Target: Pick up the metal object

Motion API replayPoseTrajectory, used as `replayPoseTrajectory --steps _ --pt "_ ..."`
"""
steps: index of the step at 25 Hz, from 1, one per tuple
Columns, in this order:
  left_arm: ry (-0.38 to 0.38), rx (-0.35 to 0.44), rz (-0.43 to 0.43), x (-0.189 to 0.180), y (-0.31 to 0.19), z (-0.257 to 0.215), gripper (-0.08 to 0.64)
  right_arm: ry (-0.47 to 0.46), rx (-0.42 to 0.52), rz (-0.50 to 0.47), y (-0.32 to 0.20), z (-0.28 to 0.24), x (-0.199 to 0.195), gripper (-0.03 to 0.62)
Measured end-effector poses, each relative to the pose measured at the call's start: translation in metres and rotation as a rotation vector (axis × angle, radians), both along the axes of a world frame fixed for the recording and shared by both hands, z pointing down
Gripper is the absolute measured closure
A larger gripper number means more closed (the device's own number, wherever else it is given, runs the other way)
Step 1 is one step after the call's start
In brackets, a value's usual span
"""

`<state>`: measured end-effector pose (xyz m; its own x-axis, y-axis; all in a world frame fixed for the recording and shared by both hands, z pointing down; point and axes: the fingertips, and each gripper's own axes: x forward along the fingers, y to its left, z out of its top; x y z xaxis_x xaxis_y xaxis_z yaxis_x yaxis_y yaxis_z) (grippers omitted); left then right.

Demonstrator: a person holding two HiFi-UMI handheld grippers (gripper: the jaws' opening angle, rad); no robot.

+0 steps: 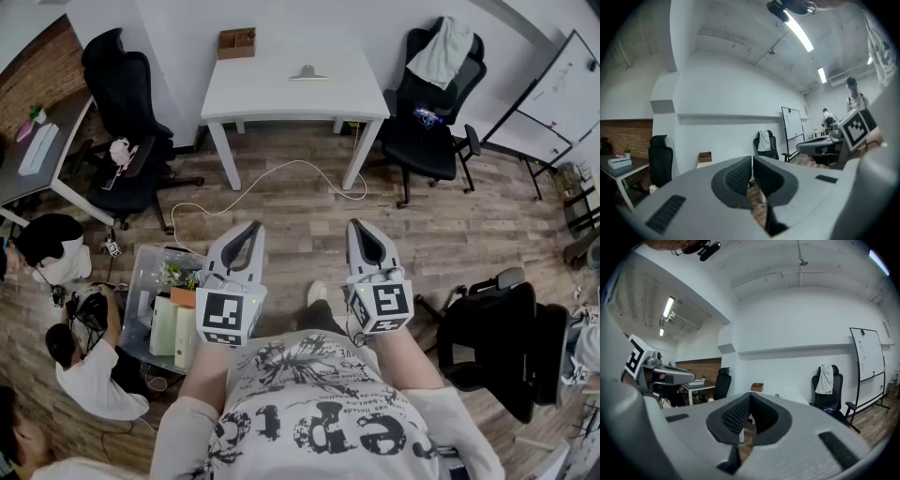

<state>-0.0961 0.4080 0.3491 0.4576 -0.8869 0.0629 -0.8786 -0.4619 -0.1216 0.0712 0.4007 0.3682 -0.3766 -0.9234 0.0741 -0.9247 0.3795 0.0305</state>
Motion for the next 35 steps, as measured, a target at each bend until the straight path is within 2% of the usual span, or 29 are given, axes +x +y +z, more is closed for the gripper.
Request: replayPoseTrajectory --steps 17,23,28,35 --pt "0.014 -0.008 -0.013 -0.017 0.0 0.002 0.548 -0.024 -0.01 0.017 -0.006 -0.004 -0.016 0.6" --pt "-0.001 -0.032 -0.014 -0.018 -0.018 0.016 0.548 -0.029 -0.027 0.015 -0.028 0.008 -0.015 0.6" --pt "0.0 -0.045 -0.052 -0.009 -0.062 0.026 0.548 -0.041 -0.045 0.007 -0.081 0.017 0.004 0.6" --pt "-0.007 -0.048 -0.109 0.022 -0.173 0.025 0.548 -0.041 -0.059 -0.042 -0.201 0.019 0.033 0.6"
